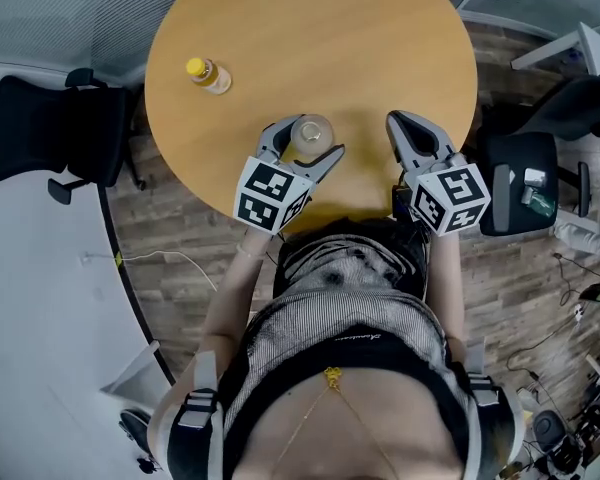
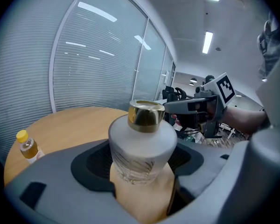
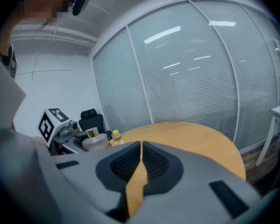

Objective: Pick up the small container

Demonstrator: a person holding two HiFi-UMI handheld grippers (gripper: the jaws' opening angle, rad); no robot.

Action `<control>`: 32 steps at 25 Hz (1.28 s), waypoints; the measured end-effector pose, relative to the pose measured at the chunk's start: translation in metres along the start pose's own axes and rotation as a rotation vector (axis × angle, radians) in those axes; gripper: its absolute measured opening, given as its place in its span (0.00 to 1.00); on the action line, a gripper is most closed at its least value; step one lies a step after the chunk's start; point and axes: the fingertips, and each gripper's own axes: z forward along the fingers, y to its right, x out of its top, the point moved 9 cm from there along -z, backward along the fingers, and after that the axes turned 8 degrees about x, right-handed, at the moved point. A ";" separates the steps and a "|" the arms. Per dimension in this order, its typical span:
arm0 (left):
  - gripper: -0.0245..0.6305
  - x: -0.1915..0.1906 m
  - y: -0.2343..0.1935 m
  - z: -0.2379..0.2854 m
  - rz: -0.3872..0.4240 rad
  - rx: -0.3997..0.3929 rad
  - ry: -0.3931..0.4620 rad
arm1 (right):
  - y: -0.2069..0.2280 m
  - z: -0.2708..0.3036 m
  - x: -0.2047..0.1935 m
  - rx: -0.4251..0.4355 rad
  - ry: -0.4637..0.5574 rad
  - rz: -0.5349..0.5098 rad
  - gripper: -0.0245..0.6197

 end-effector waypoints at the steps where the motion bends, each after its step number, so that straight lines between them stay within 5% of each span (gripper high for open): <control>1: 0.58 0.001 0.000 -0.002 -0.003 -0.001 0.000 | 0.001 0.001 0.000 0.001 0.000 -0.001 0.08; 32: 0.58 0.010 0.007 -0.016 -0.015 -0.012 0.003 | 0.000 0.009 0.002 0.025 -0.023 -0.018 0.08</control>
